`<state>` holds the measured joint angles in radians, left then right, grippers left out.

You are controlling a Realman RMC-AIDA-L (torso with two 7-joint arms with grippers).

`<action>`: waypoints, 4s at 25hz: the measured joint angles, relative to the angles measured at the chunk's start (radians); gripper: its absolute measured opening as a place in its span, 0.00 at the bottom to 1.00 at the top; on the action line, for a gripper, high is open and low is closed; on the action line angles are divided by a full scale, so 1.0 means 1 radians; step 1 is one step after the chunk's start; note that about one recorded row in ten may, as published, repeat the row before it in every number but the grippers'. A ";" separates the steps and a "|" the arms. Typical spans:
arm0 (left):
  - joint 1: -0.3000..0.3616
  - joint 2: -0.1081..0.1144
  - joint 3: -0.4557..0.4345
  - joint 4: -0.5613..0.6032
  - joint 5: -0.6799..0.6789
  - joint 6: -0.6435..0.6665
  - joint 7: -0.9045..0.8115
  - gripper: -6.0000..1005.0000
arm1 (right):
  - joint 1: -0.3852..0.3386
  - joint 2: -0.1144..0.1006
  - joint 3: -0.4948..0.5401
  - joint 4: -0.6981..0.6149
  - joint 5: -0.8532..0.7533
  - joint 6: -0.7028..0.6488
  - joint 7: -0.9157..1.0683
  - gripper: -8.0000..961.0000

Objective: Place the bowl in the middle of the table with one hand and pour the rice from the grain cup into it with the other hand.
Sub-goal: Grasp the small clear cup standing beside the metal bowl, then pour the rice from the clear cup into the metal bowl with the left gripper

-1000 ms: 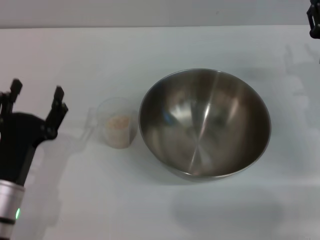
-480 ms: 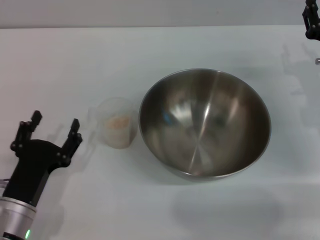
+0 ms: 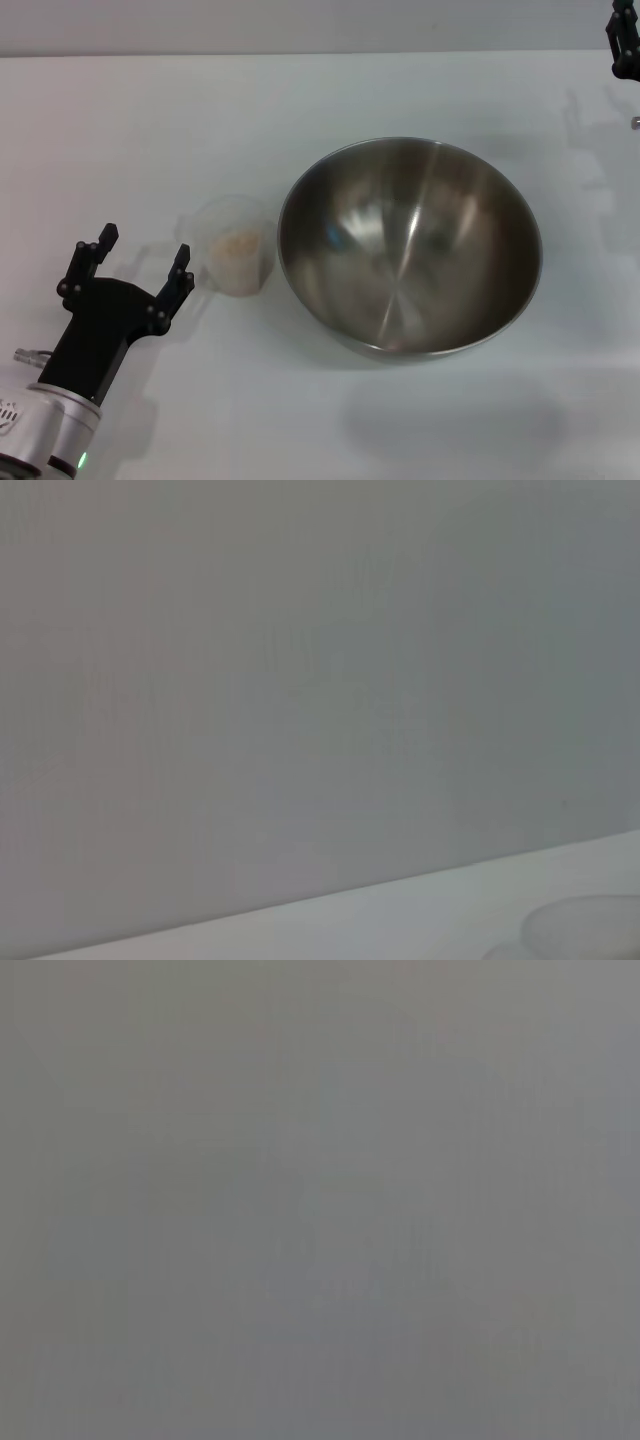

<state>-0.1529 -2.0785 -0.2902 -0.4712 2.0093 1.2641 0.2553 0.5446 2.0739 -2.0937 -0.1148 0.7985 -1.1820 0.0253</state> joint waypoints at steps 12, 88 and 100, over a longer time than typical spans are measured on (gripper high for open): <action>-0.045 0.000 -0.029 0.002 -0.004 -0.066 0.004 0.77 | 0.003 -0.001 0.000 -0.001 0.002 0.013 -0.001 0.51; -0.296 -0.002 -0.136 0.034 0.102 0.082 0.344 0.03 | 0.026 -0.001 0.000 -0.019 -0.005 0.009 -0.001 0.51; -0.347 -0.002 -0.130 0.023 0.397 0.039 1.169 0.03 | 0.030 -0.005 0.000 -0.023 0.002 -0.002 -0.066 0.51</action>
<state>-0.5001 -2.0800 -0.4200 -0.4483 2.4059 1.3027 1.4241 0.5745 2.0693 -2.0937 -0.1376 0.8002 -1.1845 -0.0412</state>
